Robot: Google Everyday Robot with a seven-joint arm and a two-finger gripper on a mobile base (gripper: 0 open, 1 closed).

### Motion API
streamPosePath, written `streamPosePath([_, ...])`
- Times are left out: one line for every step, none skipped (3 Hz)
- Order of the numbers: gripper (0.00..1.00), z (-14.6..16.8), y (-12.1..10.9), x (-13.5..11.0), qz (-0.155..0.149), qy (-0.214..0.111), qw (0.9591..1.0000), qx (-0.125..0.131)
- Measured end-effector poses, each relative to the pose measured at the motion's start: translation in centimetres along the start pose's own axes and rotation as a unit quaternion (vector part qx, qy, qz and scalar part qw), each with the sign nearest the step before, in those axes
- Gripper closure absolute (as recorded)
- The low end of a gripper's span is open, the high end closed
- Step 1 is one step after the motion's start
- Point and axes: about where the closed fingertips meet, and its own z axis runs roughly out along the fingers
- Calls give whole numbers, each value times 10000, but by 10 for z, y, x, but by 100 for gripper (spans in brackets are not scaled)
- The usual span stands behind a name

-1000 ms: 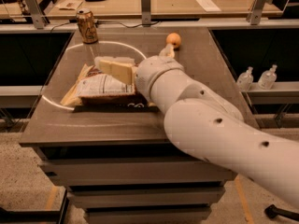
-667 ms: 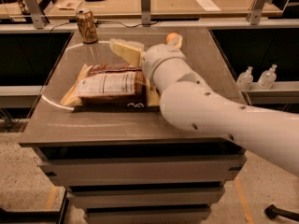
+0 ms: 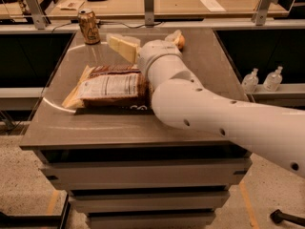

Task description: Move orange can near orange

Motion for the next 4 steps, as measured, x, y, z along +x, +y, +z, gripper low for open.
streamPosePath([0, 22, 21, -11, -33, 159, 9996, -220])
streamPosePath([0, 61, 64, -35, -9, 205, 9987, -461])
streamPosePath([0, 94, 122, -43, 13, 284, 9974, -659])
streamPosePath([0, 133, 207, -21, 19, 594, 9969, -510])
